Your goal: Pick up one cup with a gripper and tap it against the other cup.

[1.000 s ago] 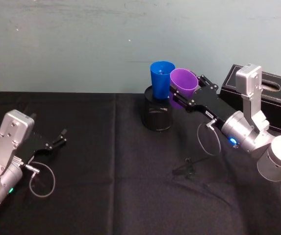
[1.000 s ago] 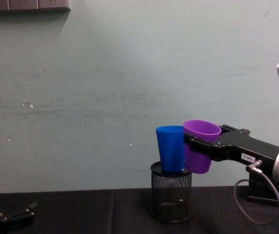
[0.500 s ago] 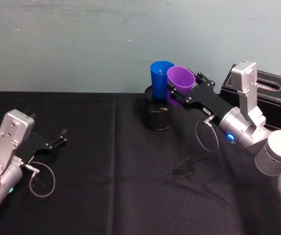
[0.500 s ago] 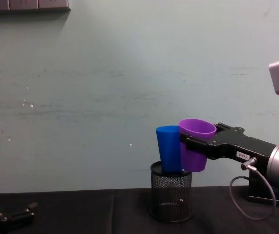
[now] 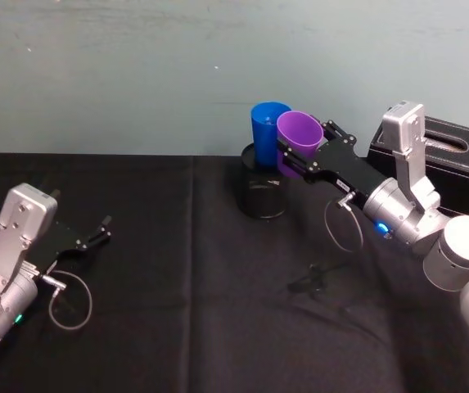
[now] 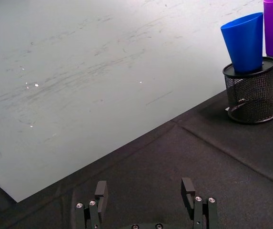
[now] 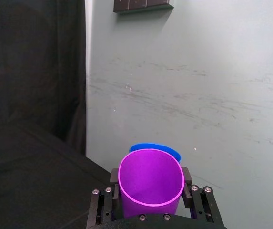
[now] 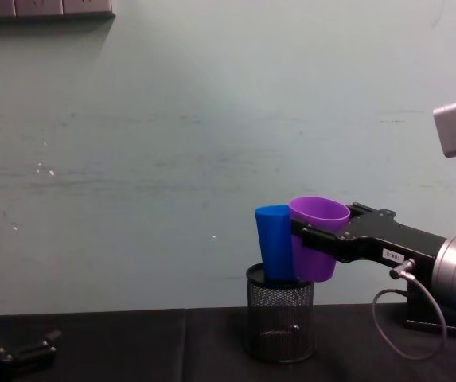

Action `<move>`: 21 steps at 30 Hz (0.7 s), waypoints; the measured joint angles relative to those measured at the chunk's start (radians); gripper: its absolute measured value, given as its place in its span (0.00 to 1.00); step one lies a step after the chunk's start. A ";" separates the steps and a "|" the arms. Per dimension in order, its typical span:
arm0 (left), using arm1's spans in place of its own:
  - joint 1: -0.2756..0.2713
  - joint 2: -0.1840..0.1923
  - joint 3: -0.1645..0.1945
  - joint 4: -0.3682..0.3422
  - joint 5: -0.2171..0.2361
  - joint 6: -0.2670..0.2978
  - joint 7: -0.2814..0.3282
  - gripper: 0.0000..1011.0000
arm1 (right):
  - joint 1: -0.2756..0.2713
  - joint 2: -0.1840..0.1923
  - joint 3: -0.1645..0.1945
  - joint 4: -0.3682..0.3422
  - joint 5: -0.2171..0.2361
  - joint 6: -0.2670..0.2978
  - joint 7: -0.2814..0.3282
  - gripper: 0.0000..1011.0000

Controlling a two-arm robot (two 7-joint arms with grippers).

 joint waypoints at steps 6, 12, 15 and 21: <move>0.000 0.000 0.000 0.000 0.000 0.000 0.000 1.00 | 0.006 -0.003 0.002 0.007 -0.001 -0.005 0.004 0.73; 0.000 0.000 0.000 0.000 0.000 0.000 0.000 1.00 | 0.015 -0.007 0.003 0.020 -0.002 -0.015 0.010 0.73; 0.000 0.000 0.000 0.000 0.000 0.000 0.000 1.00 | 0.020 -0.009 0.002 0.028 -0.004 -0.019 0.013 0.73; 0.000 0.000 0.000 0.000 0.000 0.000 0.000 1.00 | 0.034 -0.014 0.000 0.048 -0.009 -0.027 0.020 0.73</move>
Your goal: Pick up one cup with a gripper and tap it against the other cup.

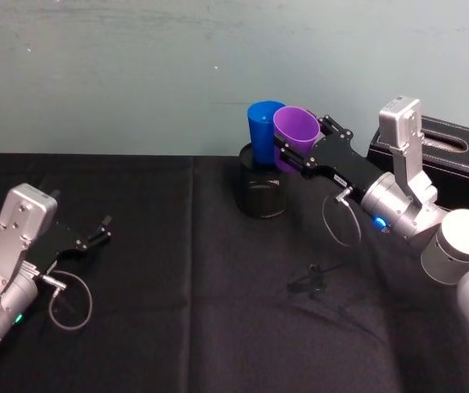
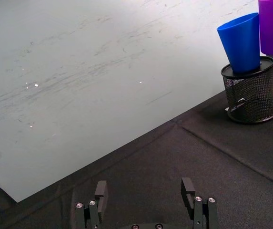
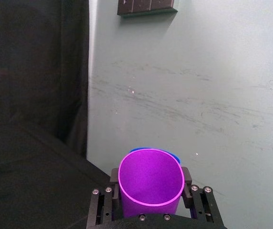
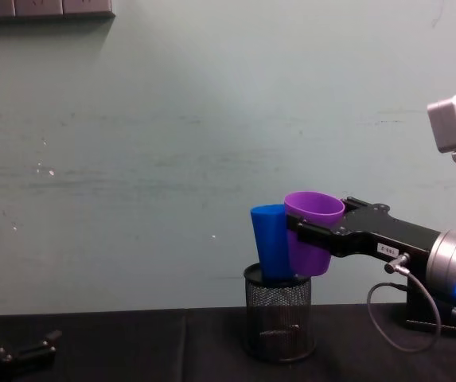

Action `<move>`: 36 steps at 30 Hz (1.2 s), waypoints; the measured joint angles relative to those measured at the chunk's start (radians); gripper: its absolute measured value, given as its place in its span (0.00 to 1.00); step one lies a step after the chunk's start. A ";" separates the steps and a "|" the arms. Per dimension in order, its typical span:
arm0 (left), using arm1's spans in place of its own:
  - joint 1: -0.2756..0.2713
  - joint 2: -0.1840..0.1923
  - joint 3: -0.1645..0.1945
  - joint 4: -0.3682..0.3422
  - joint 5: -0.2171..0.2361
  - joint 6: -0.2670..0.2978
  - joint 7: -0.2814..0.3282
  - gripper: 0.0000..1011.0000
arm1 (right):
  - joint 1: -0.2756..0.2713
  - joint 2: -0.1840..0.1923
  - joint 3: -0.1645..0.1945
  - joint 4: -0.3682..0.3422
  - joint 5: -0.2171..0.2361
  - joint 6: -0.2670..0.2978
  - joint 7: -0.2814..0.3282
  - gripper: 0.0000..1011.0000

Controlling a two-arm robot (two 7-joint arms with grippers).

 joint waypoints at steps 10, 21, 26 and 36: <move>0.000 0.000 0.000 0.000 0.000 0.000 0.000 1.00 | 0.010 -0.004 0.002 0.015 -0.004 -0.005 0.002 0.73; 0.000 0.000 0.000 0.000 0.000 0.000 0.000 1.00 | 0.000 0.001 0.006 -0.008 -0.005 0.004 0.001 0.73; 0.000 0.000 0.000 0.000 0.000 0.000 0.000 1.00 | -0.033 0.014 0.009 -0.066 -0.004 0.029 -0.013 0.73; 0.000 0.000 0.000 0.000 0.000 0.000 0.000 1.00 | -0.107 0.042 0.015 -0.192 0.014 0.080 -0.037 0.73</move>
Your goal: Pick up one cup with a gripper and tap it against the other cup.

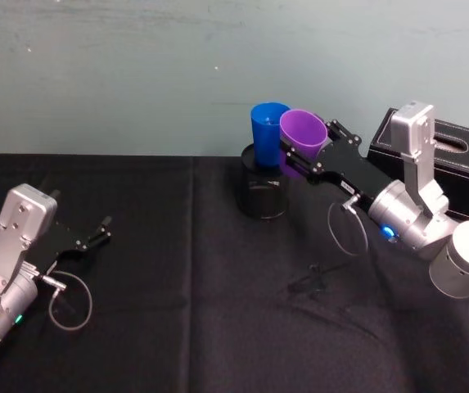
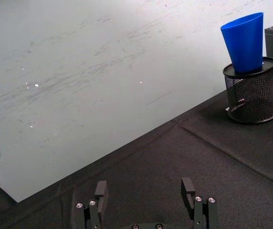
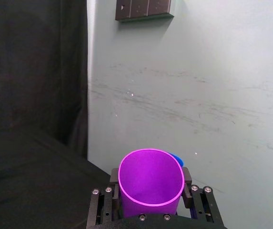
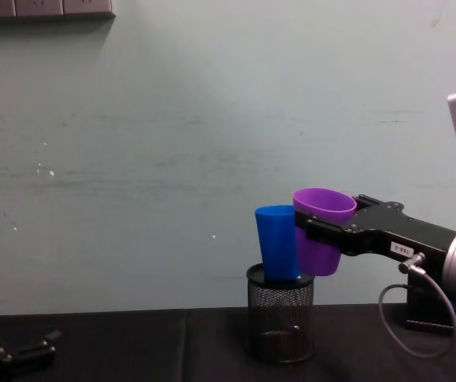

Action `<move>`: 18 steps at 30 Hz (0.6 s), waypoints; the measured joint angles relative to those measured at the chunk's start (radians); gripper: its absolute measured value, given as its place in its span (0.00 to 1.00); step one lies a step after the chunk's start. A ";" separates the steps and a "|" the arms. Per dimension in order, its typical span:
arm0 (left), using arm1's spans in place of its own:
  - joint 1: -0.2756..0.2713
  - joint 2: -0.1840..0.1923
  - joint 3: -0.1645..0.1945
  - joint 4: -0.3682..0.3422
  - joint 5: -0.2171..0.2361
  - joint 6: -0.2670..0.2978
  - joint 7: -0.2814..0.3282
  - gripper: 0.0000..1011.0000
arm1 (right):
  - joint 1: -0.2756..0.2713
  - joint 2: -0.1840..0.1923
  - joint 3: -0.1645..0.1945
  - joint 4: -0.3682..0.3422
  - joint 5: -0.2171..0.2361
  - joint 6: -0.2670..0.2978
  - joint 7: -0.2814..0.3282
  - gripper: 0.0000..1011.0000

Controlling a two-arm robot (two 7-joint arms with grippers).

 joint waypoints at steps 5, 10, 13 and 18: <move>0.000 0.000 0.000 0.000 0.000 0.000 0.000 1.00 | -0.039 0.017 0.000 -0.059 0.003 0.016 -0.018 0.73; 0.000 0.000 0.000 0.000 0.000 0.000 0.000 1.00 | -0.066 0.027 0.000 -0.095 0.002 0.022 -0.038 0.73; 0.000 0.000 0.000 0.000 0.000 0.000 0.000 1.00 | -0.069 0.028 0.000 -0.099 0.002 0.023 -0.040 0.73; 0.000 0.000 0.000 0.000 0.000 0.000 0.000 1.00 | -0.067 0.027 0.000 -0.097 0.002 0.023 -0.039 0.73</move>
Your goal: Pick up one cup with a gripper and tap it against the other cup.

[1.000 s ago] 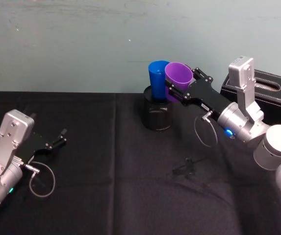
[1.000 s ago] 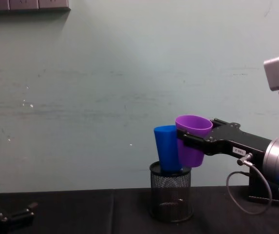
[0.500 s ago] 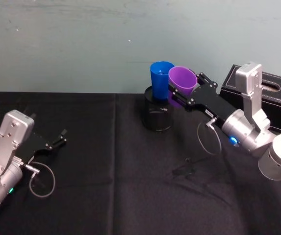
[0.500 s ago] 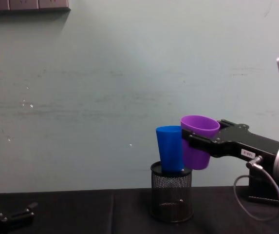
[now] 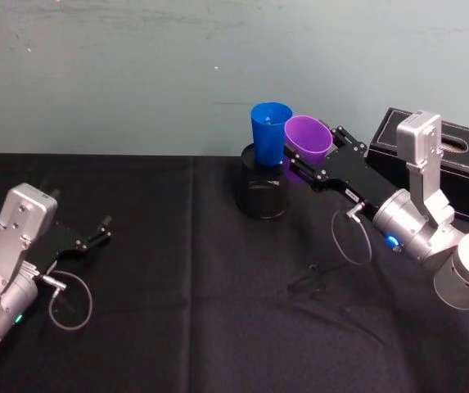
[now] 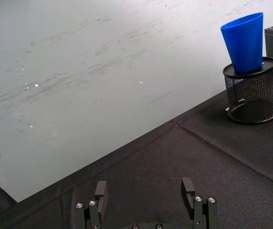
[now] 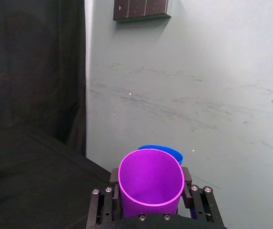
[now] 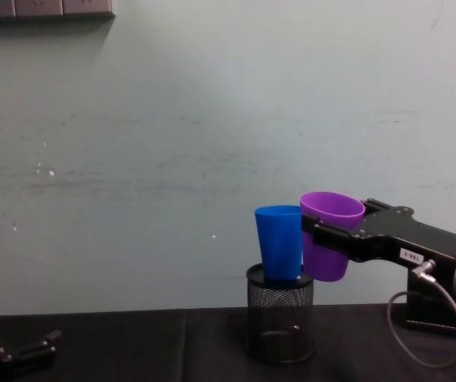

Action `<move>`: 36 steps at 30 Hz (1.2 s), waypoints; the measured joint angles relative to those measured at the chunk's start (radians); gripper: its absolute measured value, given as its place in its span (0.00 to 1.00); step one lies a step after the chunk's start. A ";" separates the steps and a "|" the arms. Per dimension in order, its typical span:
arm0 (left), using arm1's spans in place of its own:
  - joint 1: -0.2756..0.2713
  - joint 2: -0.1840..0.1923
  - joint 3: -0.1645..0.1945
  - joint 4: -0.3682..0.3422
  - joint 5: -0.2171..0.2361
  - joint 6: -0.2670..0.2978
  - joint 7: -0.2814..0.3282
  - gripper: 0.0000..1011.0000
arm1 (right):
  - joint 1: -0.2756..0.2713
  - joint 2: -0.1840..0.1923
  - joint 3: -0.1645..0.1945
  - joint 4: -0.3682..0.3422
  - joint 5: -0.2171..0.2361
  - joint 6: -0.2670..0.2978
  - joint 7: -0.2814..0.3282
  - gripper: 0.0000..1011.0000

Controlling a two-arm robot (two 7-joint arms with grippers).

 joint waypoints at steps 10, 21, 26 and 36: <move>0.000 0.000 0.000 0.000 0.000 0.000 0.000 1.00 | 0.003 -0.001 0.001 0.004 0.001 0.000 0.001 0.73; 0.000 0.000 0.000 0.000 0.000 0.000 0.000 1.00 | 0.004 -0.002 0.001 0.005 0.002 -0.001 0.003 0.73; 0.000 0.000 0.000 0.000 0.000 0.000 0.000 1.00 | 0.004 -0.002 0.001 0.006 0.002 -0.001 0.004 0.73; 0.000 0.000 0.000 0.000 0.000 0.000 0.000 1.00 | 0.005 -0.002 0.001 0.006 0.002 -0.001 0.005 0.73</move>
